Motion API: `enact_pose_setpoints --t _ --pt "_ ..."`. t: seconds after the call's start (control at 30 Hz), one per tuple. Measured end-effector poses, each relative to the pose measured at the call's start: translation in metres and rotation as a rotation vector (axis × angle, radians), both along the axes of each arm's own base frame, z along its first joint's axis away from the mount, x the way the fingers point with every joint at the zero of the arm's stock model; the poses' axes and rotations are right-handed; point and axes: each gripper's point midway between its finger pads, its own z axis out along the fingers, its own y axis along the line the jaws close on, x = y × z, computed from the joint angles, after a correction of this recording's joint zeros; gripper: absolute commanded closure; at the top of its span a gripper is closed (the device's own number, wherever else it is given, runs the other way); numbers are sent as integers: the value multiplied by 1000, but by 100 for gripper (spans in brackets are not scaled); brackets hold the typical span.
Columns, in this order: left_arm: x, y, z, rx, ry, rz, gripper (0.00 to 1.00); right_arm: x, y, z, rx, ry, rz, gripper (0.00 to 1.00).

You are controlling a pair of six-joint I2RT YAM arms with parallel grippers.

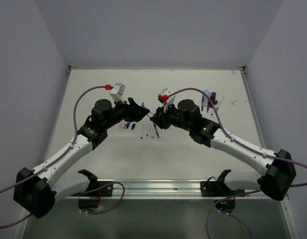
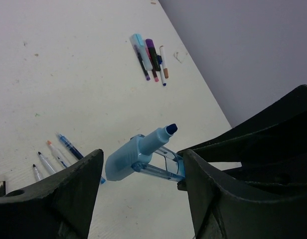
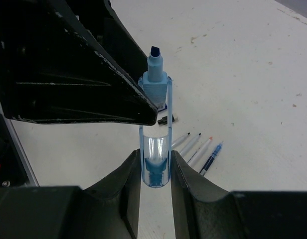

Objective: Open the pen caps

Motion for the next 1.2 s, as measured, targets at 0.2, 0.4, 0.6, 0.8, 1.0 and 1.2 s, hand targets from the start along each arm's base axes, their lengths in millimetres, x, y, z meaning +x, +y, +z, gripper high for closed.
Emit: enact_pose_setpoints --t 0.2,0.4,0.6,0.8,1.0,1.2 --pt "3 -5 -4 -13 22 10 41 1 2 5 20 -9 -2 98" --pt "6 -8 6 -69 17 19 50 4 3 9 40 -17 -16 98" --pt "6 -10 12 -126 32 27 64 5 3 3 51 -12 -26 97" --pt "6 -10 11 -159 60 42 78 4 3 -2 66 -3 -30 90" --pt "4 -12 14 -179 68 38 85 2 2 -2 83 2 -34 67" --pt "3 -13 15 -168 48 18 87 -1 0 5 110 8 -39 48"
